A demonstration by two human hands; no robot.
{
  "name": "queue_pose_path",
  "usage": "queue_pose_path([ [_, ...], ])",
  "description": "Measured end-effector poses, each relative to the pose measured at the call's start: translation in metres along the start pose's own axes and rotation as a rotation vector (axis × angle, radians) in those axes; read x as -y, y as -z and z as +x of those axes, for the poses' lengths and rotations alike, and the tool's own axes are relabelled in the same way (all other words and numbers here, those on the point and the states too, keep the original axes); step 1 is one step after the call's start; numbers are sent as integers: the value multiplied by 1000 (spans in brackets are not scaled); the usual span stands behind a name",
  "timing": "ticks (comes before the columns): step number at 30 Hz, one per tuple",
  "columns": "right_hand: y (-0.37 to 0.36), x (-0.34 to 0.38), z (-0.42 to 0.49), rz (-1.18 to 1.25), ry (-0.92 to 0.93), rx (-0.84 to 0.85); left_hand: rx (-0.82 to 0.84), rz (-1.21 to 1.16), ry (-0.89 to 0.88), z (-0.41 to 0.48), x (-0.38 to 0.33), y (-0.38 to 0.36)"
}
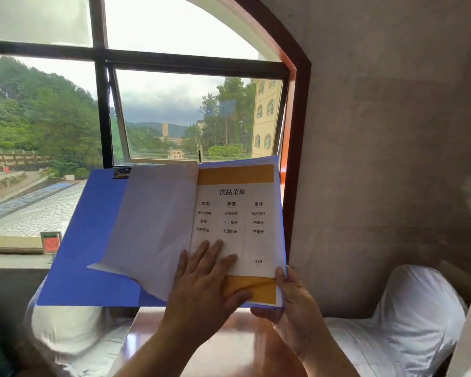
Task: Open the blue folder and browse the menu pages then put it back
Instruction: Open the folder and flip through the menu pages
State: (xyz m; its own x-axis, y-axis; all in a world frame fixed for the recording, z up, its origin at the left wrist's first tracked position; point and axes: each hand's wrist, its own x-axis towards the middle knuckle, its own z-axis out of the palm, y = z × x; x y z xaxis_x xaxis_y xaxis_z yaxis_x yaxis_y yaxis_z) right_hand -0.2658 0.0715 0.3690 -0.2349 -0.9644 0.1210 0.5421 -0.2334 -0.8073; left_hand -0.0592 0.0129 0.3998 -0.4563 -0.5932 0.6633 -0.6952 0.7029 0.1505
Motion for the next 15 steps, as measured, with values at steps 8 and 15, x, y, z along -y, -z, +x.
queue_pose_path([
  [8,3,3,-3,-27,49,3,-247,-109,9,6,-2,7],
  [15,18,14,-6,-69,119,-34,-397,-759,664,3,28,10],
])
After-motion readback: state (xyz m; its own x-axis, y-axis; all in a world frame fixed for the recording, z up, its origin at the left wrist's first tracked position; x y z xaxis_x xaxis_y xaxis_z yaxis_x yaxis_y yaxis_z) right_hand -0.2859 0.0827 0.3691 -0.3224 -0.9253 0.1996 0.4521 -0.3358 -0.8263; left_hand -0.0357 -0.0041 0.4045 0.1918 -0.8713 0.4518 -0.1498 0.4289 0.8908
